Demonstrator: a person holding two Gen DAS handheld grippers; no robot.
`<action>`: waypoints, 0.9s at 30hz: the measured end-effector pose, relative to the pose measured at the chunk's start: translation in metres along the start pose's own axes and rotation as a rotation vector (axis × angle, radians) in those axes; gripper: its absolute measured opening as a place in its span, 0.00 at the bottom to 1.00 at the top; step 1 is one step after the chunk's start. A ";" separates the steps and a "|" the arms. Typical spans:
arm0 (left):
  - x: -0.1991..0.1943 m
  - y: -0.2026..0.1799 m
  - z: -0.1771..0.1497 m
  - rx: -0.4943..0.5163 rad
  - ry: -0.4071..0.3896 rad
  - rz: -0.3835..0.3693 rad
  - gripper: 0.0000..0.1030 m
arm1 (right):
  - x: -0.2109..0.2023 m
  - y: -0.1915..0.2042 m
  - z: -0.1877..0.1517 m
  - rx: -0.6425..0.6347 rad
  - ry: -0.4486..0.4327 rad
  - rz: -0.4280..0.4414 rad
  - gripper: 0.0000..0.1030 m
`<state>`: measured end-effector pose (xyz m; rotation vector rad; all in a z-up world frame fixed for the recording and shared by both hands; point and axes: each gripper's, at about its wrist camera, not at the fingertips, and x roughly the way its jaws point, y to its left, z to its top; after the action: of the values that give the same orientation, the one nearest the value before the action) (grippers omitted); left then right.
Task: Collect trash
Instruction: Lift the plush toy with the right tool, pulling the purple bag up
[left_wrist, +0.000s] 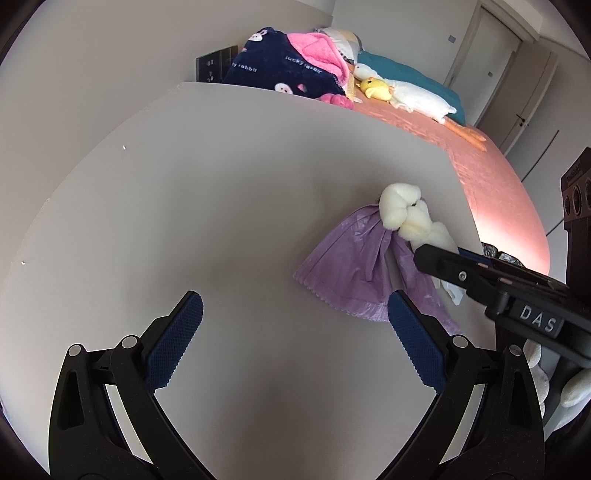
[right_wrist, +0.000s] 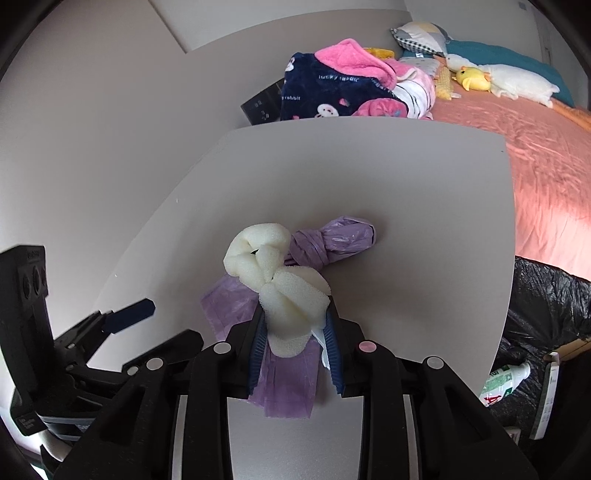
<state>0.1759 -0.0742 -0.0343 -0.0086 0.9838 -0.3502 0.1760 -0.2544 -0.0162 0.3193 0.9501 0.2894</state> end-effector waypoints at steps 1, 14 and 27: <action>0.000 -0.002 0.000 0.006 -0.003 -0.002 0.94 | -0.002 -0.001 0.001 0.003 -0.004 0.006 0.30; 0.004 -0.023 0.005 0.055 -0.009 -0.023 0.94 | -0.009 -0.014 0.006 0.042 -0.003 0.041 0.33; 0.008 -0.030 0.004 0.077 0.002 -0.024 0.94 | -0.005 -0.022 0.004 0.079 0.026 0.057 0.36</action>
<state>0.1747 -0.1050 -0.0338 0.0494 0.9727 -0.4102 0.1785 -0.2766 -0.0186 0.4165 0.9806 0.3094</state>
